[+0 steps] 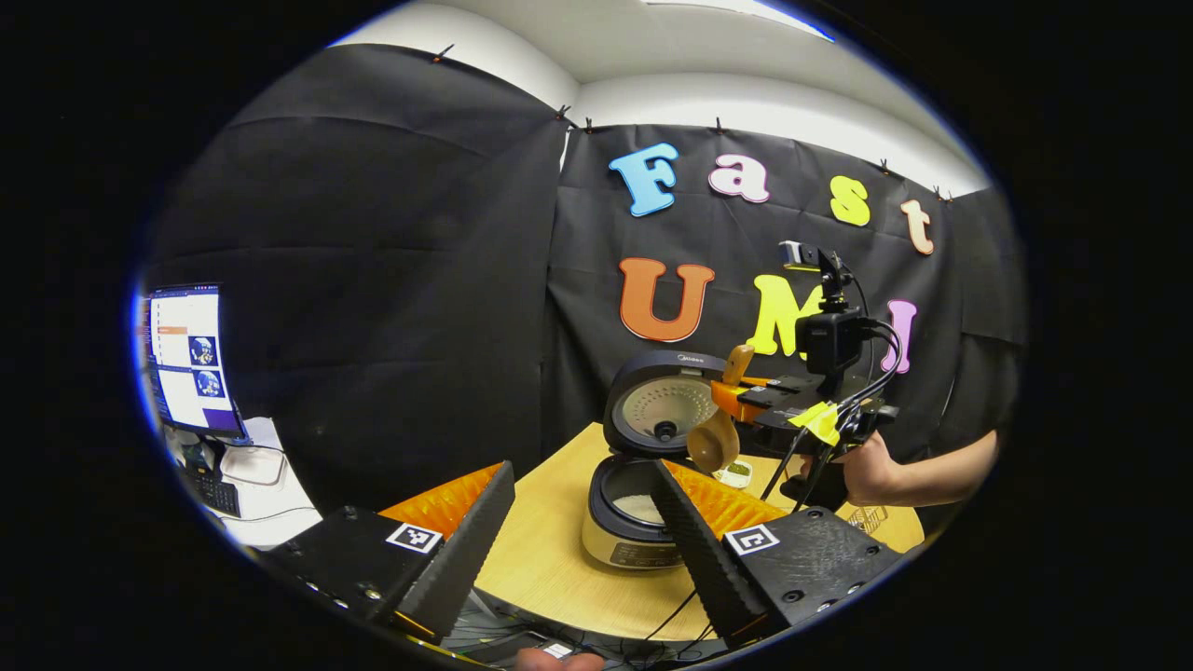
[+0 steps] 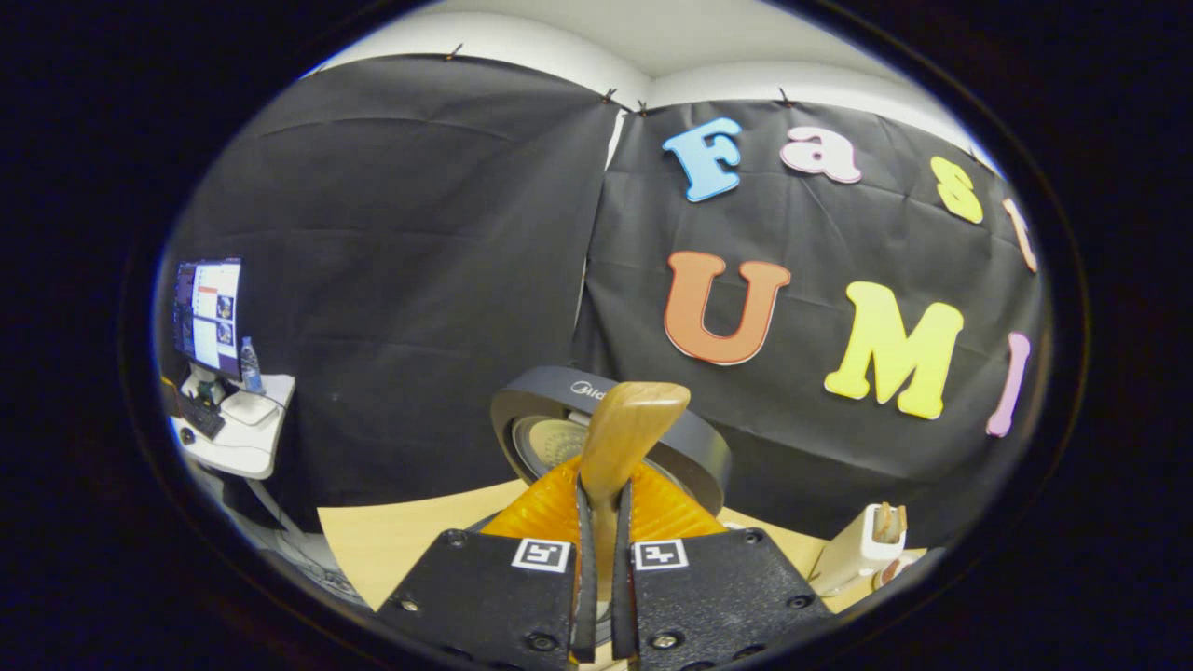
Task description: Close the left gripper, press the button to open the rice cooker; take a wooden spoon from the chopstick holder with the right hand, scoop a spoonful of rice and pour it into the rice cooker, then put the wooden spoon back into the chopstick holder.
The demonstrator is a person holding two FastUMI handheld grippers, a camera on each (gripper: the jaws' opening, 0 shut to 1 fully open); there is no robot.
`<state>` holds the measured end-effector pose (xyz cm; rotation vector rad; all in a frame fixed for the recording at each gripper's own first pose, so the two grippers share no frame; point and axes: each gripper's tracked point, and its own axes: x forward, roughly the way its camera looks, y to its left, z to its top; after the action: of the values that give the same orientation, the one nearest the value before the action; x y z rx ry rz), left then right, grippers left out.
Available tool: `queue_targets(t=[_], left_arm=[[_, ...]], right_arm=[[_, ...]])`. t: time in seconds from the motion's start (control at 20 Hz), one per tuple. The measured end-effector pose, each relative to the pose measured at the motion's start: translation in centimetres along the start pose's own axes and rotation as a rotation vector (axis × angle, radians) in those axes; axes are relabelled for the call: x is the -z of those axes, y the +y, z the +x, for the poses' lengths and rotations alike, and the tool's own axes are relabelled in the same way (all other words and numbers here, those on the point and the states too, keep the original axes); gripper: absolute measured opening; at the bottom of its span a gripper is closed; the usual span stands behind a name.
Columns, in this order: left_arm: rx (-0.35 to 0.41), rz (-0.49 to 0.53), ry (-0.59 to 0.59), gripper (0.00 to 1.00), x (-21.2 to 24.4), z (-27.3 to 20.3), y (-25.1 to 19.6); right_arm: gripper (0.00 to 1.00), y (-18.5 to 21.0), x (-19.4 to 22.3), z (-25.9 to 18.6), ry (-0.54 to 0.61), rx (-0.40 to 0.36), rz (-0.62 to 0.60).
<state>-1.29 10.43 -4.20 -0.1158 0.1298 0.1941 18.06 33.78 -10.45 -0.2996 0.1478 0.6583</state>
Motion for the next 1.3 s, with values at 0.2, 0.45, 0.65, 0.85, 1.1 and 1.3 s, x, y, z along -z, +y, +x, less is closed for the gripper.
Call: queue_targets(t=[0.2,0.45,0.65,0.85,1.1,1.3], left_arm=[[0.017,0.003,-0.009,0.95,-0.5,0.6,-0.8],[0.065,0.004,-0.015,0.95,-1.0,2.4,-3.0],[0.127,0.018,-0.015,0.95,-1.1,4.0,-5.4],[0.198,0.046,0.002,0.95,-1.1,5.5,-8.0],[0.267,0.053,0.009,0.95,-1.3,7.4,-11.1],[0.299,0.058,0.01,0.95,-1.6,8.4,-13.6]], right_arm=[[0.12,-1.5,-1.7,-2.1,-0.009,-0.003,0.104],[0.12,-5.4,-3.5,-5.8,-0.018,0.03,0.248],[0.12,-10.1,-4.2,-9.7,-0.028,0.09,0.345],[0.12,-15.9,-3.1,-13.8,-0.029,0.192,0.457],[0.12,-23.9,0.2,-19.4,-0.023,0.377,0.522],[0.12,-28.9,4.3,-23.2,0.012,0.501,0.557]])
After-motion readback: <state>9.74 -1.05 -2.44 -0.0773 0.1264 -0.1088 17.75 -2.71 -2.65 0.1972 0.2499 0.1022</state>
